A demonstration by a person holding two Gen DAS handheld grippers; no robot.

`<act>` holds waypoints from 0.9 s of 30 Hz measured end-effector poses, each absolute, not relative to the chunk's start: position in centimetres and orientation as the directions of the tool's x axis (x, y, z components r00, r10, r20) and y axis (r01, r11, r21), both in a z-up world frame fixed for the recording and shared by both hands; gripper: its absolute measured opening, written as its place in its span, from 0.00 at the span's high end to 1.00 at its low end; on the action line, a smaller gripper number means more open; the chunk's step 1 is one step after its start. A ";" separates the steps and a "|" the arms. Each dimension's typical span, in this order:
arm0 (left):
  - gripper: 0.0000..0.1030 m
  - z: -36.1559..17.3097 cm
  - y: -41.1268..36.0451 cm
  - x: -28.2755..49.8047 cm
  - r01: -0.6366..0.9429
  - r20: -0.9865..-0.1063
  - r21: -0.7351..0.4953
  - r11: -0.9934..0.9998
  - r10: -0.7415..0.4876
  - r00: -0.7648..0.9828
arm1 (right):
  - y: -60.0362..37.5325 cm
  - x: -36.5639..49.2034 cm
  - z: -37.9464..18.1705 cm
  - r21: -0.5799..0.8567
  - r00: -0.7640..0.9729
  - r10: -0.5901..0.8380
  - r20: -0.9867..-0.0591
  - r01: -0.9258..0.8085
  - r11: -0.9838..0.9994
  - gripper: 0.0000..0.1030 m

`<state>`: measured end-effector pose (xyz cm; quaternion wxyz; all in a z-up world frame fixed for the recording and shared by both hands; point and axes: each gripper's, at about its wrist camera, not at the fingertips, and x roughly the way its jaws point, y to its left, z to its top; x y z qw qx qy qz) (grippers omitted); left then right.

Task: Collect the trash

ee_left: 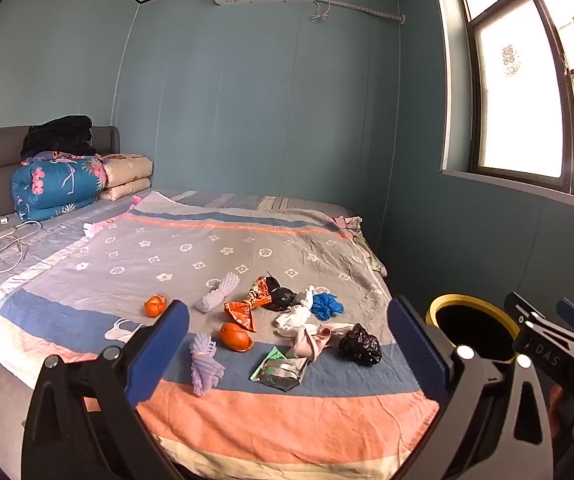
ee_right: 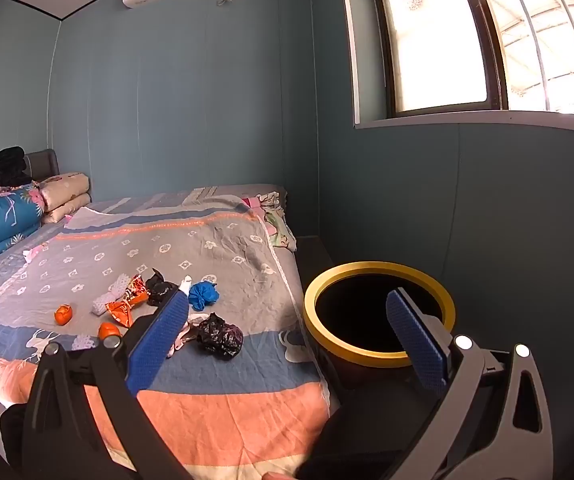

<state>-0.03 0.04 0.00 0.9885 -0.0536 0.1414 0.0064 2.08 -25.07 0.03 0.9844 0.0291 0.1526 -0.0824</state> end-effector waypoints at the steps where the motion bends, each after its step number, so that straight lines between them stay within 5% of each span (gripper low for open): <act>1: 0.07 0.0 0.0 0.0 -0.026 -0.282 -0.104 0.994 -0.004 0.959 | -25.1 2.1 0.0 0.033 0.940 -0.154 -0.304 0.172 0.985 0.08; 27: 0.07 0.0 0.2 -0.3 -0.026 -0.285 -0.096 0.995 -0.002 0.959 | -25.3 2.1 -0.4 0.032 0.936 -0.156 -0.314 0.174 0.984 0.08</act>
